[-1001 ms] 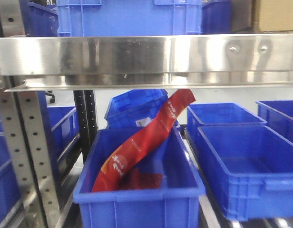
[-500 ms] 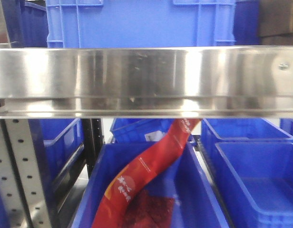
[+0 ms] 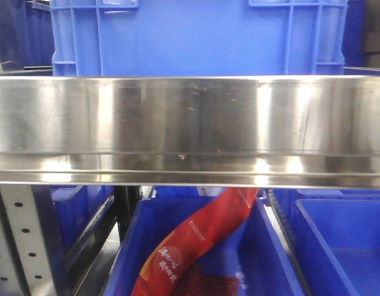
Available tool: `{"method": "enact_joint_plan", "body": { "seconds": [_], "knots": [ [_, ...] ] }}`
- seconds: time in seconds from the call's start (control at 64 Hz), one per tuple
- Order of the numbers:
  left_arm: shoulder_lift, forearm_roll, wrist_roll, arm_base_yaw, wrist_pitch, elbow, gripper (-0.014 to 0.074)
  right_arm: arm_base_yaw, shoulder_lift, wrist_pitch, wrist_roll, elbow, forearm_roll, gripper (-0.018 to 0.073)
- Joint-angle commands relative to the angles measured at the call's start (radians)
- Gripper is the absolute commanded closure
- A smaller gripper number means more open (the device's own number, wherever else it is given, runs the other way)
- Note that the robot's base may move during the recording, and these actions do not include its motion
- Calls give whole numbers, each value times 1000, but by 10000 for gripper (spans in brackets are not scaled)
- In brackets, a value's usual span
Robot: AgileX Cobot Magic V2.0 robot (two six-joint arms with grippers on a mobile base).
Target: Grab block from conveyor and place in blue bin
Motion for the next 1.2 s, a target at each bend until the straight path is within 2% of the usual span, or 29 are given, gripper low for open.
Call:
{"method": "enact_joint_plan", "body": {
  "seconds": [0.0,1.188],
  "knots": [
    [-3,-3,-5,-7,-19,-1,707,1,0,-17,-1,-8,-11,721],
    [-3,-3,-5,-7,-19,-1,707,1,0,-17,-1,-8,-11,721]
  ]
}}
